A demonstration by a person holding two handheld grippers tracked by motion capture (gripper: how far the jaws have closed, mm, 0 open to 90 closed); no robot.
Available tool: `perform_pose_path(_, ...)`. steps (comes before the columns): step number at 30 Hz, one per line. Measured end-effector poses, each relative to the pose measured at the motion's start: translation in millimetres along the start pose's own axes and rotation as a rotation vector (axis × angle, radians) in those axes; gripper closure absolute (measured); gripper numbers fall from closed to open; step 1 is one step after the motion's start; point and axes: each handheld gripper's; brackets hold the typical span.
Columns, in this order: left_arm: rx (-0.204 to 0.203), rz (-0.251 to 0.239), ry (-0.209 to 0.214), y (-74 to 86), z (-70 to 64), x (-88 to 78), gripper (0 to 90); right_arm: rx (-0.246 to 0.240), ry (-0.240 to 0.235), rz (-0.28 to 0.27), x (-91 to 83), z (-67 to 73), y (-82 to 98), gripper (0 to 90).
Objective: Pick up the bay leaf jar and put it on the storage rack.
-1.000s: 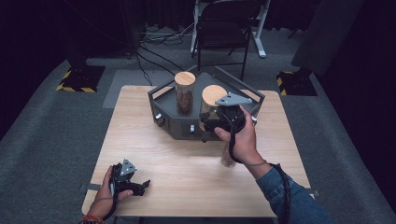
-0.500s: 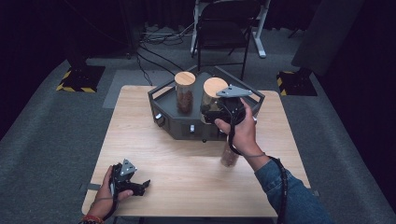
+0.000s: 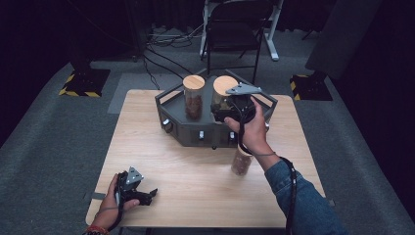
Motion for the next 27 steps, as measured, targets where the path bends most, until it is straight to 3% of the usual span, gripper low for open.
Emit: perform_pose_path(27, 0.001, 0.000, 0.000, 0.0, 0.0, 0.0, 0.3, -0.001, 0.022, 0.027, 32.9, -19.4, 8.6, 25.0)
Point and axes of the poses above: each handheld gripper's, and its own axes: x roughly forward along the jaws, y roughly out of its underside, z roughly to its left, and after that the axes turned 9 degrees about -z, right-handed
